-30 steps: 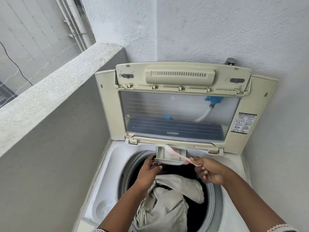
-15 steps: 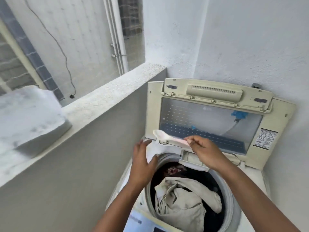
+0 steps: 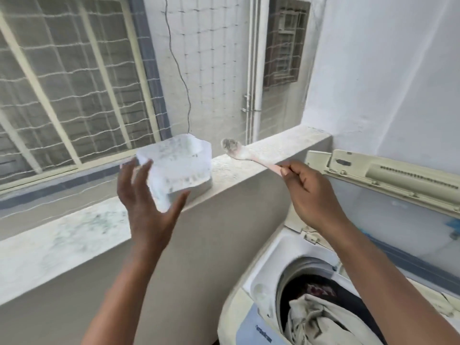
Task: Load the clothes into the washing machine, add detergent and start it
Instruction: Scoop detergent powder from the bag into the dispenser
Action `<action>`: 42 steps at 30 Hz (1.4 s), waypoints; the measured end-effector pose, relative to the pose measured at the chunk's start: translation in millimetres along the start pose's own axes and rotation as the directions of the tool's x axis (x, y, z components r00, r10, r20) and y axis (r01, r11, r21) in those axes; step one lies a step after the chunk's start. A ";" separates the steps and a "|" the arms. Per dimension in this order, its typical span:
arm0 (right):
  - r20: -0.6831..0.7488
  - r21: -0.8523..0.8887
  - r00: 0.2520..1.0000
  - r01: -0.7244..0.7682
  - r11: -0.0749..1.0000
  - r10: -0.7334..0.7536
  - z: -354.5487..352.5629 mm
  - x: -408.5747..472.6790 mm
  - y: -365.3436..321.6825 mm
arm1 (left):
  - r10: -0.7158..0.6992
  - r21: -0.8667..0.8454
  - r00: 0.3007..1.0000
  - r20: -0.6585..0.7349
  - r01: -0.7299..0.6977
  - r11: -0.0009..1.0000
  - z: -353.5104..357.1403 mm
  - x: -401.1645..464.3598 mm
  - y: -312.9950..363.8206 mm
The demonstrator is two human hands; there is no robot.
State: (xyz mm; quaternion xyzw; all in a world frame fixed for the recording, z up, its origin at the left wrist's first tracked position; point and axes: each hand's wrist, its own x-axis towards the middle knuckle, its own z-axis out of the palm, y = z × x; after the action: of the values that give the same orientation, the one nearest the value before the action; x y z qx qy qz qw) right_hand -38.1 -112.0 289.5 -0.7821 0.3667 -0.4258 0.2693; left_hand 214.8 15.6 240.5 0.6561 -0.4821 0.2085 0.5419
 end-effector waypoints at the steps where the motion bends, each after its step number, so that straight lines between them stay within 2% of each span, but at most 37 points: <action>1: -0.015 -0.035 0.998 0.055 0.998 -0.056 5.9 7.7 -9.8 | -0.065 0.006 0.998 0.026 0.064 0.998 -4.0 6.8 -12.3; 3: -0.023 -0.102 0.988 0.148 0.984 -0.151 20.5 21.9 -29.3 | -0.245 -0.023 0.952 0.185 0.254 0.967 -4.4 18.3 -37.8; 5: -0.002 -0.208 0.976 0.211 0.955 -0.216 36.6 33.7 -46.4 | -0.361 -0.069 0.860 0.361 0.410 0.909 3.8 25.8 -59.0; 7: 0.037 -0.339 0.969 0.240 0.910 -0.242 53.3 42.2 -58.7 | -0.340 -0.159 0.829 0.444 0.446 0.881 13.4 28.4 -74.8; 9: 0.060 -0.443 0.964 0.257 0.859 -0.258 66.1 45.1 -65.9 | -0.329 -0.196 0.832 0.447 0.450 0.871 19.5 25.8 -82.0; 13: 0.098 -0.554 0.950 0.299 0.777 -0.295 80.5 41.5 -75.4 | -0.281 -0.242 0.885 0.371 0.384 0.891 16.3 19.5 -78.9; 17: 0.173 -0.756 0.938 0.321 0.570 -0.300 86.7 34.4 -76.2 | -0.082 -0.217 0.945 0.318 0.157 0.963 8.0 14.7 -71.0; 22: 0.214 -0.877 0.896 0.351 0.327 -0.389 95.6 26.6 -71.7 | 0.040 -0.162 0.941 0.336 0.015 0.987 11.2 8.0 -70.0; 25: 0.256 -0.886 0.900 0.365 0.288 -0.352 102.3 15.9 -67.7 | 0.065 -0.163 0.941 0.332 -0.011 0.987 12.1 6.3 -70.2; 27: 0.276 -0.879 0.911 0.369 0.303 -0.308 107.9 7.7 -62.3 | 0.067 -0.159 0.945 0.321 -0.016 0.987 12.2 7.1 -71.9; 31: 0.288 -0.800 0.949 0.311 0.513 -0.126 118.5 -7.0 -53.3 | 0.038 -0.151 0.946 0.323 0.012 0.988 12.0 9.1 -73.3; 33: 0.269 -0.757 0.959 0.264 0.598 -0.083 117.4 -13.3 -60.6 | 0.036 -0.143 0.943 0.330 0.012 0.990 13.0 9.7 -72.9; 39: 0.292 -0.570 0.953 0.238 0.787 -0.077 119.0 -21.2 -74.1 | -0.002 -0.131 0.942 0.337 0.049 0.990 13.7 10.2 -72.9; 42: 0.325 -0.406 0.946 0.116 0.907 0.025 116.7 -11.2 -69.1 | -0.031 -0.130 0.943 0.332 0.078 0.988 13.4 11.2 -72.9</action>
State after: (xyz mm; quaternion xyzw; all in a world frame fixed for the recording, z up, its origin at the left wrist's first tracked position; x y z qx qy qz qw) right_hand 82.4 -49.8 277.5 -0.8889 0.3819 -0.2098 0.1411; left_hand 279.1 -5.0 207.9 0.6546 -0.5611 0.0462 0.5045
